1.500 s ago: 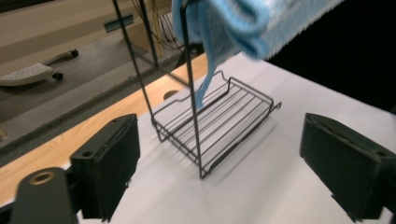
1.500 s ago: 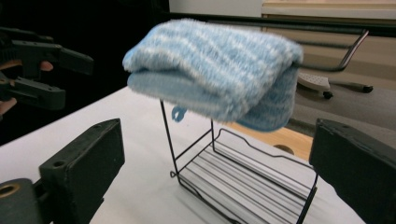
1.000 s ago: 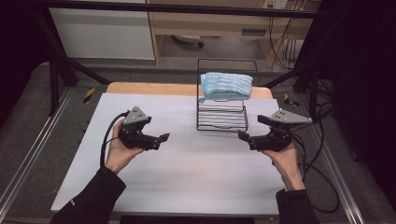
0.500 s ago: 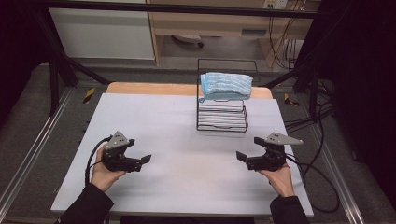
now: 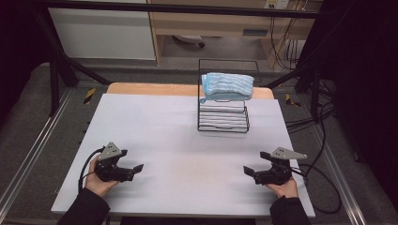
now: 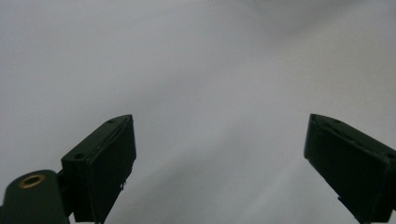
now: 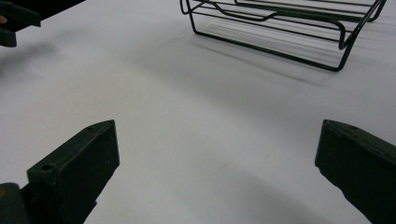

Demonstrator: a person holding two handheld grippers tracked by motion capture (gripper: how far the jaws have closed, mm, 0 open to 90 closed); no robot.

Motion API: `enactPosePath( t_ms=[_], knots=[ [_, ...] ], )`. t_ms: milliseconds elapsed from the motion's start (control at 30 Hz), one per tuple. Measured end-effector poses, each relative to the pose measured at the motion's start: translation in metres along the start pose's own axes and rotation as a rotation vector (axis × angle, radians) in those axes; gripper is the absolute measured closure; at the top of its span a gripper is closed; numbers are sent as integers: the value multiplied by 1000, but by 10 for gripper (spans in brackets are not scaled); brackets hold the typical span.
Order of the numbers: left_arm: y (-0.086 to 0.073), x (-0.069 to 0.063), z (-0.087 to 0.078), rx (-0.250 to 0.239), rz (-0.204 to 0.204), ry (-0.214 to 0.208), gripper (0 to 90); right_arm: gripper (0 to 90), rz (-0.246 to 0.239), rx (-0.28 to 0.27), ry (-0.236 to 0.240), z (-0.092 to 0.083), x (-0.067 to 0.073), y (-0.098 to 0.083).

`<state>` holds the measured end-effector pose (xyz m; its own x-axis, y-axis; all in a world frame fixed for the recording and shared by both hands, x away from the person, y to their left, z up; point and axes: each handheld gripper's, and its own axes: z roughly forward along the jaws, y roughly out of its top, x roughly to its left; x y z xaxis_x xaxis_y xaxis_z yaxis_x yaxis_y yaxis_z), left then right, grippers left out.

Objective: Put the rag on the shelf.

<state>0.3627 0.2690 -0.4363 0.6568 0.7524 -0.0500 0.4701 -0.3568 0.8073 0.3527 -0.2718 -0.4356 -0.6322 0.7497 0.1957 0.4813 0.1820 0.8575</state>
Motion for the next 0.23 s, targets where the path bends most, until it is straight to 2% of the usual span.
enactPosePath(
  t_ms=[233],
  knots=[
    [-2, 0, 0, 9, 6, -8, 94, 4, -14, 23, 0, 2, 1, -5]
  ],
)
